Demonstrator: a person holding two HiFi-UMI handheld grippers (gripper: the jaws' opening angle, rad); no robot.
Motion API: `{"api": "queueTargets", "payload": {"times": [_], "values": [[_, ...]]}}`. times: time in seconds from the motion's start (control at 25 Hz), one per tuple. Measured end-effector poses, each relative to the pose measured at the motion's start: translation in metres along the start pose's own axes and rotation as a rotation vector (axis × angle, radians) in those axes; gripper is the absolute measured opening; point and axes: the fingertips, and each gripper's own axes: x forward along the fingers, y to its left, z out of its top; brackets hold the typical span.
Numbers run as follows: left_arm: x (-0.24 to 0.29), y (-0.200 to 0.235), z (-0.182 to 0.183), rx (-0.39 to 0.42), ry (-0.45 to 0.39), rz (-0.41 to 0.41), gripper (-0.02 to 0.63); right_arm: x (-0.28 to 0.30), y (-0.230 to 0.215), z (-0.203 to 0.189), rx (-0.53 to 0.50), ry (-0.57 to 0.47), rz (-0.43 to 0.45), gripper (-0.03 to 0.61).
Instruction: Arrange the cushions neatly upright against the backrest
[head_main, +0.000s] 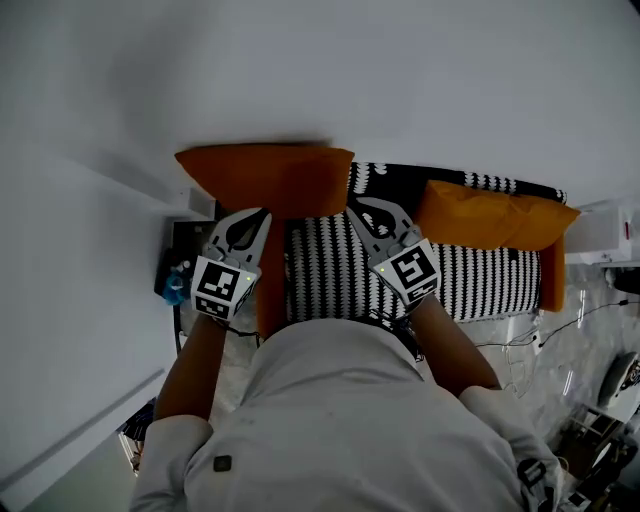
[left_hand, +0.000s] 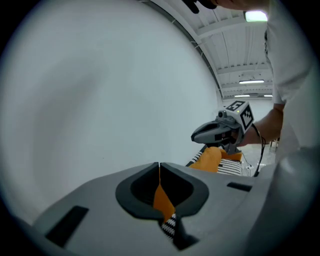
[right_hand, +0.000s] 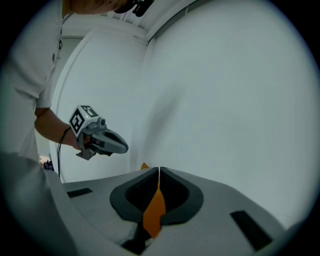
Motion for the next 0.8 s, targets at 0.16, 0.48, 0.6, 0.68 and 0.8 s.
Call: {"api": "queueTargets", "payload": {"times": [0.16, 0.48, 0.6, 0.68, 0.8], "values": [[0.011, 0.025, -0.006, 0.102, 0.040, -0.064, 0.039, 0.032, 0.001, -0.010, -0.071, 0.081, 0.061, 0.032], [0.044, 0.093, -0.054, 0.283, 0.224, -0.173, 0.169, 0.104, -0.001, -0.047, -0.214, 0.328, 0.182, 0.221], [0.058, 0.118, -0.093, 0.355, 0.372, -0.235, 0.226, 0.130, -0.006, -0.057, -0.265, 0.392, 0.218, 0.245], [0.069, 0.133, -0.114, 0.381, 0.439, -0.265, 0.237, 0.148, -0.009, -0.066, -0.290, 0.432, 0.238, 0.258], [0.084, 0.150, -0.139, 0.408, 0.506, -0.291, 0.256, 0.171, -0.012, -0.088, -0.329, 0.503, 0.263, 0.270]]}}
